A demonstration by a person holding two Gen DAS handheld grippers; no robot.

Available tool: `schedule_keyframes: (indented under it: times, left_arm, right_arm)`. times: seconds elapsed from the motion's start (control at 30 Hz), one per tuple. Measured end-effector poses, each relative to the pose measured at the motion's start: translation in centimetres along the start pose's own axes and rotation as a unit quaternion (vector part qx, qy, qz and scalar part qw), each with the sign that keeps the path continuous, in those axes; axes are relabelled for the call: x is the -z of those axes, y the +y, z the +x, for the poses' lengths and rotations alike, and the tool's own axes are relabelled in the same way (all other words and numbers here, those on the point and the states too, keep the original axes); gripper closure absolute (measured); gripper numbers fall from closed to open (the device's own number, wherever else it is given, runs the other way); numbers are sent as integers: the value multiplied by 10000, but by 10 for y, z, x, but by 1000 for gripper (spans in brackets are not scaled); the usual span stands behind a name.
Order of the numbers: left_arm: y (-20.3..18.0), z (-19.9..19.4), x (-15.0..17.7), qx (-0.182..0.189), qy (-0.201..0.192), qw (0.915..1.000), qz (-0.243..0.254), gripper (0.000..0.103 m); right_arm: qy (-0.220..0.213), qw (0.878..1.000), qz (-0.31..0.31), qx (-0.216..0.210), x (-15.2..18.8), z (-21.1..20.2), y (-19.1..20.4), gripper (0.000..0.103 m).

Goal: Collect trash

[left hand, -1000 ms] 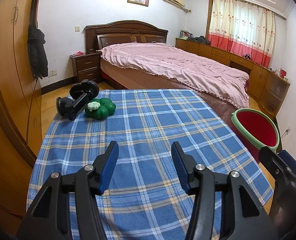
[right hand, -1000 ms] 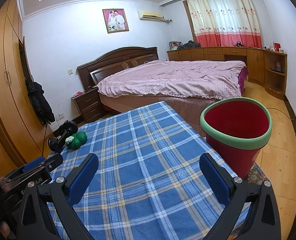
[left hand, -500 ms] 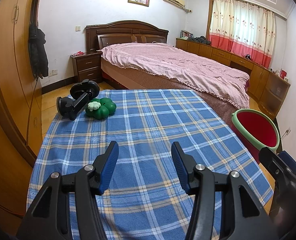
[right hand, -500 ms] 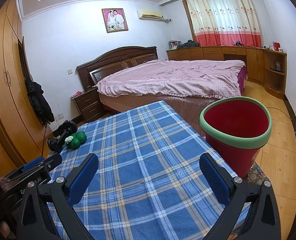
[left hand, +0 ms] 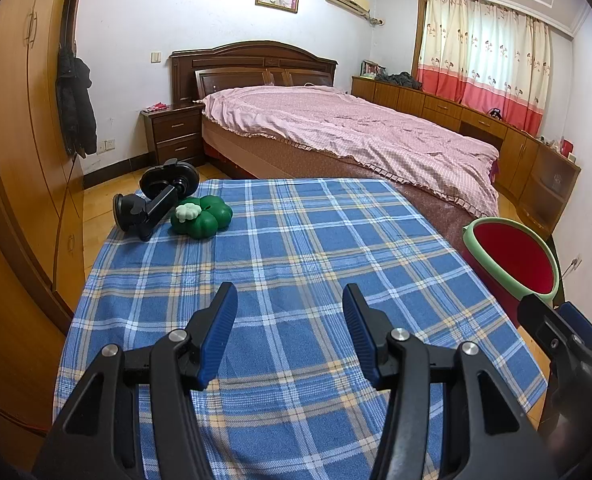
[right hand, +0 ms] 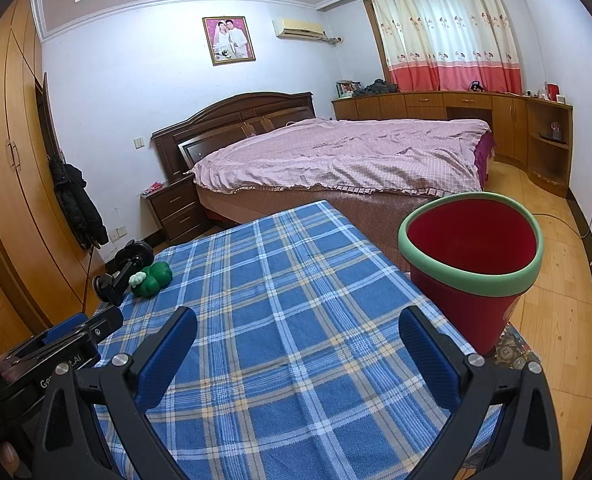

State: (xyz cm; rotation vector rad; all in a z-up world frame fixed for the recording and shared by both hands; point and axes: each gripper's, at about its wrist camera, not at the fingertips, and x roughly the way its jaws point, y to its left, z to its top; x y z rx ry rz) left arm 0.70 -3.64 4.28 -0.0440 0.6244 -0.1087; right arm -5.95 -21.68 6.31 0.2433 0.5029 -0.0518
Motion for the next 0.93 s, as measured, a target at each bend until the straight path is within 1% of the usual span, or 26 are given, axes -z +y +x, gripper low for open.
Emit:
schedule_keyframes:
  times: [0.23,0.47,0.93]
  left_arm:
    - [0,0,0,2,-3,10000,-7,48]
    - [1,-9,0,-94,-199,9998,-15,48]
    - [-3,-16,-2,-188,-346,9992,31,48]
  right_arm:
    - [-5,10000,2,2,-1,0,0,0]
    - [-90,10000,-21,32,2,-2,-1,0]
    - [-127,9999,0,47,2,-4,1,0]
